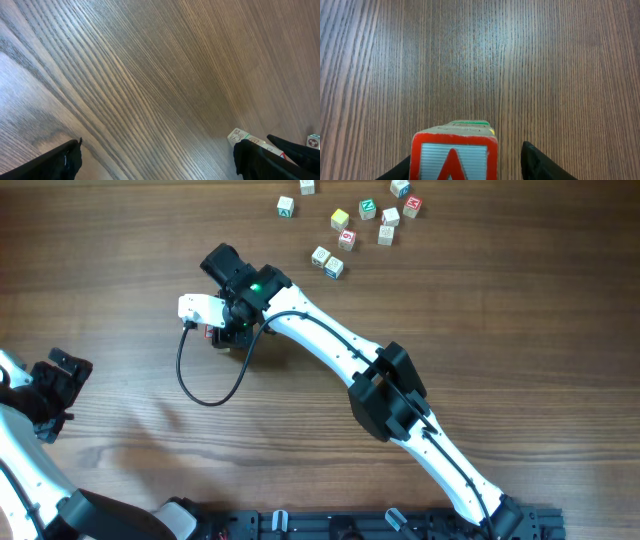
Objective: Form a tower
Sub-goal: 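Release the tower and lift the right arm away to the right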
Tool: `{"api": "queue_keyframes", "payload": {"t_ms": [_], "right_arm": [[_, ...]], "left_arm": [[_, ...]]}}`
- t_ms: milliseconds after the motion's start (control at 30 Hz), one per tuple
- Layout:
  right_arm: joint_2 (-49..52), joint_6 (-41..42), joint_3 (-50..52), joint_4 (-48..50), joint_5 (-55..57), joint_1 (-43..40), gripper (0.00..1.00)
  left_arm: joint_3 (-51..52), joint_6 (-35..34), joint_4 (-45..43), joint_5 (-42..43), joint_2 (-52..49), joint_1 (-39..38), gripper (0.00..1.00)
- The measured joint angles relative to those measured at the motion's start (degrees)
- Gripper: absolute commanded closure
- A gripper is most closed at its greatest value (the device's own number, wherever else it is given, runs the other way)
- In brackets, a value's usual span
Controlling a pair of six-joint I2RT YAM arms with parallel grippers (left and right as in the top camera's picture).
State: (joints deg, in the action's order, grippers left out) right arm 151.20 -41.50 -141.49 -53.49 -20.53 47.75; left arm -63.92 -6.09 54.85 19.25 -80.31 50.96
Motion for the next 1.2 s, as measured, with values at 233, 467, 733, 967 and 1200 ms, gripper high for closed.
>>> {"api": "queue_keyframes", "payload": {"t_ms": [233, 467, 733, 967, 1200], "right_arm": [[0.0, 0.0, 0.0, 0.0, 0.0, 0.0, 0.49], [0.0, -0.5, 0.0, 0.0, 0.0, 0.0, 0.16], [-3.2, 0.1, 0.8, -14.8, 3.6, -1.6, 0.0], [-29.9, 35.5, 0.8, -23.8, 38.2, -14.8, 0.0], [-35.0, 48.5, 0.4, -23.9, 46.8, -28.5, 0.0]], "left_arm": [[0.0, 0.0, 0.0, 0.0, 0.0, 0.0, 0.0], [0.0, 0.0, 0.0, 0.0, 0.0, 0.0, 0.0], [0.0, 0.0, 0.0, 0.0, 0.0, 0.0, 0.0], [0.0, 0.0, 0.0, 0.0, 0.0, 0.0, 0.0], [0.0, 0.0, 0.0, 0.0, 0.0, 0.0, 0.0]]}}
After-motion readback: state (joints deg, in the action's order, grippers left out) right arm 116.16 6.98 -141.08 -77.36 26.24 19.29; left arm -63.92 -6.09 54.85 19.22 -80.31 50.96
